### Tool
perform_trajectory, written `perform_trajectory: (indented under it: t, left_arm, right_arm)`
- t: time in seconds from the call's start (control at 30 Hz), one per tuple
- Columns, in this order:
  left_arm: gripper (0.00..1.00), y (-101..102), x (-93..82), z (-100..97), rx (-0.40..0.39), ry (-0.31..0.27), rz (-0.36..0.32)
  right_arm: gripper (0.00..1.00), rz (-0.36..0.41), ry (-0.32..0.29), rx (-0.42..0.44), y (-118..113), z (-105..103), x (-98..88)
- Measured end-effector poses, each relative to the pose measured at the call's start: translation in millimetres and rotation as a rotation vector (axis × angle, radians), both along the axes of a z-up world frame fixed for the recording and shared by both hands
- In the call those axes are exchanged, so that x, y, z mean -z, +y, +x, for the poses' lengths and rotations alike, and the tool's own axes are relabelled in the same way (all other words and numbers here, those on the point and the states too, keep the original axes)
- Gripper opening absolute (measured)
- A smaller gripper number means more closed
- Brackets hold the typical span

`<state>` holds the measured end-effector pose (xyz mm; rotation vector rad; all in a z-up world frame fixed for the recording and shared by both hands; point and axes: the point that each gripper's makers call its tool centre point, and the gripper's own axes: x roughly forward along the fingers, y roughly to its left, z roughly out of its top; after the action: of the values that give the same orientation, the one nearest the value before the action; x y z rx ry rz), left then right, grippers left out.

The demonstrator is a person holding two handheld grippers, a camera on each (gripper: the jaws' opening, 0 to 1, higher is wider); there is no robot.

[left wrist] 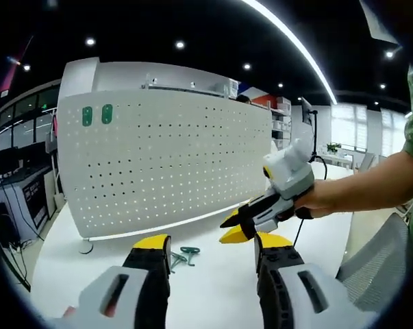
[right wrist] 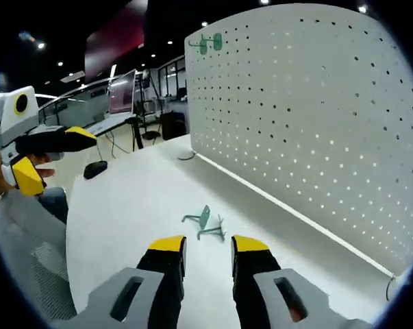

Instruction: Insert the hook assembly into the mounting plate slot until the hook locks in place.

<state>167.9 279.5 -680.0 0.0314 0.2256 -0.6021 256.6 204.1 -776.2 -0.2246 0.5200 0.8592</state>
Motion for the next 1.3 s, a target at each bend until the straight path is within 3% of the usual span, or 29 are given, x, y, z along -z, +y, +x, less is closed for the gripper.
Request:
perform_trajectory:
  t: [0.73, 1.3]
  left_arm:
    - [0.45, -6, 5.3, 2.1, 0.021, 0.033, 0.017]
    - [0.40, -8, 12.3, 5.5, 0.036, 0.059, 0.022]
  right_arm:
    - [0.11, -0.030, 0.090, 0.028, 14, 30, 55.6]
    - [0.05, -0.033, 0.098, 0.028, 20, 41, 71.0]
